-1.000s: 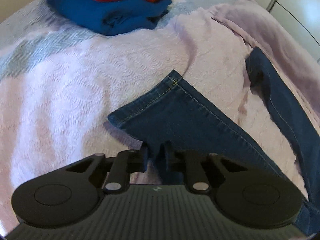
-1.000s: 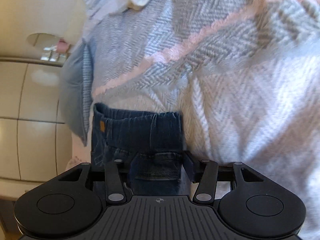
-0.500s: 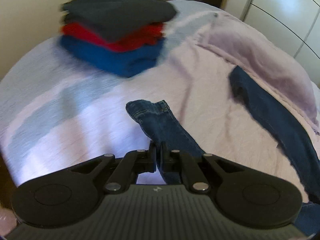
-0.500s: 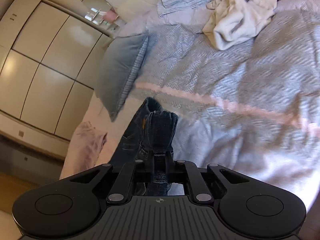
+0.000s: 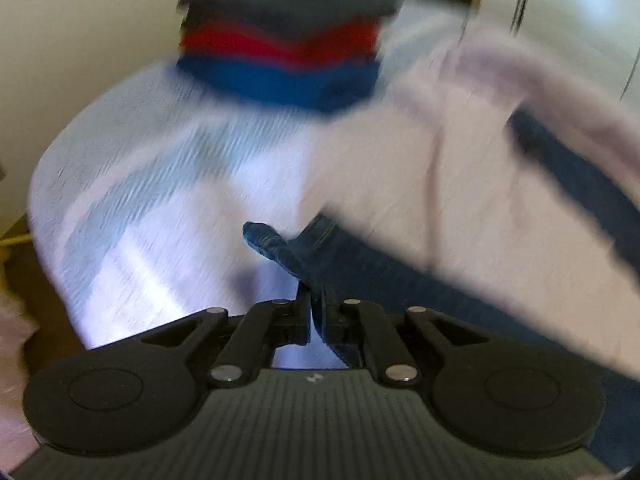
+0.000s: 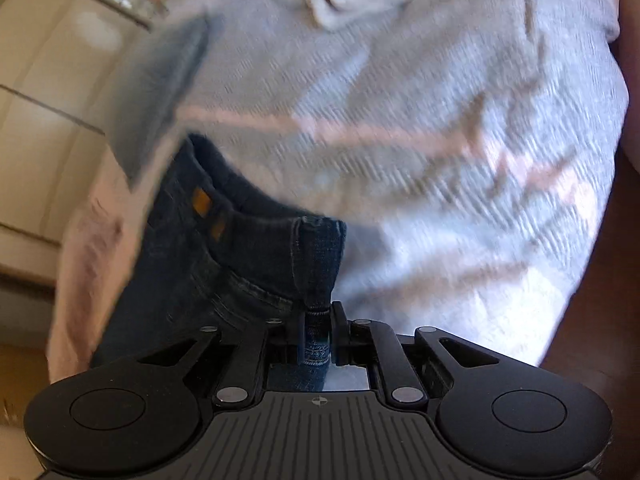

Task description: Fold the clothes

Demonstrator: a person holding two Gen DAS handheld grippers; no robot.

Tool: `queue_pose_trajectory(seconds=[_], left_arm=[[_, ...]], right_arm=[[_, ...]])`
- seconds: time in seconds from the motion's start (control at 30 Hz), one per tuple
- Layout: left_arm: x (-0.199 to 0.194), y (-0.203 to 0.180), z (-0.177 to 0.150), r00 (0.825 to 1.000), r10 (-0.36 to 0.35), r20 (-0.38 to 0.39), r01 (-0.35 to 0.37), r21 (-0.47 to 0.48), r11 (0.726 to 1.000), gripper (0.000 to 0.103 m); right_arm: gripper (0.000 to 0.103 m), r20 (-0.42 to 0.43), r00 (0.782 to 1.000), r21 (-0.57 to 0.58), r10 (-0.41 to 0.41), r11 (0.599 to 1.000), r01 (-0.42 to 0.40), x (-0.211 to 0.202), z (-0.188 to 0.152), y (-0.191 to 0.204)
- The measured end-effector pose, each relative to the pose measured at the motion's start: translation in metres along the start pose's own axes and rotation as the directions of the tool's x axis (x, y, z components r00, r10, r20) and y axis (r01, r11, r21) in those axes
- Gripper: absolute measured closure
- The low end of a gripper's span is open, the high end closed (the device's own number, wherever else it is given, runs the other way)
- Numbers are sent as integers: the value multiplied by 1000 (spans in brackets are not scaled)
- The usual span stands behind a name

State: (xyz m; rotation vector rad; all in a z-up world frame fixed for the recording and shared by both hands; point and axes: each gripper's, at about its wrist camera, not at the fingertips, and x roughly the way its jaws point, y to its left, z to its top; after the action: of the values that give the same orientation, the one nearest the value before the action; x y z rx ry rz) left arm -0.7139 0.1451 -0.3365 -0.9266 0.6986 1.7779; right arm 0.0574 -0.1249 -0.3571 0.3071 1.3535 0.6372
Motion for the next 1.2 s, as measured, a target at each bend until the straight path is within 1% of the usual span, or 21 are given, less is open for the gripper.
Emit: queue_pose_trajectory(seconds=[0.03, 0.07, 0.1, 0.13, 0.2, 0.27, 0.3, 0.37, 0.4, 0.47, 0.53, 0.63, 0.77, 0.87, 0.93, 1.0, 1.07, 1.1, 1.13, 1.17, 1.2], left_arm=[[5, 0, -2, 998, 32, -47, -31, 14, 999, 91], [3, 0, -5, 996, 61, -68, -59, 27, 998, 90], [-2, -1, -8, 993, 88, -77, -85, 39, 996, 88], [-9, -1, -9, 991, 107, -79, -103, 45, 994, 88], [-25, 2, -8, 989, 117, -89, -115, 27, 993, 88], [-38, 0, 0, 993, 85, -86, -87, -15, 996, 88], [-44, -1, 4, 994, 66, -83, -69, -37, 997, 88], [-51, -15, 19, 999, 12, -48, -14, -52, 999, 88], [-50, -26, 28, 999, -17, -31, 15, -52, 999, 85], [-42, -52, 48, 995, -97, -17, 96, -62, 993, 80], [-25, -78, 71, 981, -192, -10, 190, -86, 978, 77], [11, -121, 105, 949, -315, -15, 310, -139, 941, 74], [63, -173, 152, 903, -429, -29, 409, -250, 878, 74], [97, -203, 187, 879, -477, -16, 446, -329, 833, 73], [119, -218, 206, 864, -503, -9, 461, -384, 800, 72], [143, -233, 220, 852, -523, -15, 468, -426, 774, 69], [167, -247, 226, 853, -518, -57, 443, -446, 778, 67], [179, -254, 228, 855, -513, -81, 427, -453, 783, 69], [188, -259, 229, 854, -509, -105, 409, -468, 783, 74], [192, -260, 230, 853, -511, -107, 405, -480, 778, 83], [195, -261, 232, 852, -515, -99, 409, -489, 771, 100]], right_arm=[[64, -34, 999, 25, -37, 999, 38, 4, 3, -3], [51, -55, 996, 46, -74, 996, 76, 6, 5, -4], [46, -49, 993, 63, -109, 992, 112, 1, 8, -2], [46, -38, 989, 64, -146, 987, 148, -3, 11, 2], [46, 11, 976, 3, -220, 976, 220, -13, 20, 17], [46, 78, 959, -75, -271, 958, 277, -18, 30, 35], [46, 104, 959, -104, -263, 956, 274, -18, 36, 45], [46, 163, 964, -129, -210, 964, 232, -20, 45, 61], [46, 160, 973, -131, -168, 973, 189, -17, 51, 69], [46, 117, 987, -134, -112, 983, 127, -5, 57, 86], [46, 98, 993, -128, -73, 988, 85, 12, 57, 102], [46, 69, 997, -122, -35, 992, 44, 37, 48, 128], [46, 57, 998, -104, -19, 994, 25, 58, 24, 154], [46, 53, 997, -94, -47, 994, 52, 68, 14, 164], [46, 44, 997, -79, -64, 995, 67, 76, 7, 169], [46, 35, 997, -68, -70, 995, 72, 82, 0, 174], [46, 31, 996, -70, -85, 994, 87, 86, -8, 179], [46, 30, 995, -72, -97, 992, 99, 89, -12, 181], [46, 29, 993, -73, -111, 991, 112, 92, -15, 182], [46, 28, 992, -71, -125, 989, 127, 94, -18, 184], [46, 26, 990, -63, -137, 988, 139, 97, -19, 184]])
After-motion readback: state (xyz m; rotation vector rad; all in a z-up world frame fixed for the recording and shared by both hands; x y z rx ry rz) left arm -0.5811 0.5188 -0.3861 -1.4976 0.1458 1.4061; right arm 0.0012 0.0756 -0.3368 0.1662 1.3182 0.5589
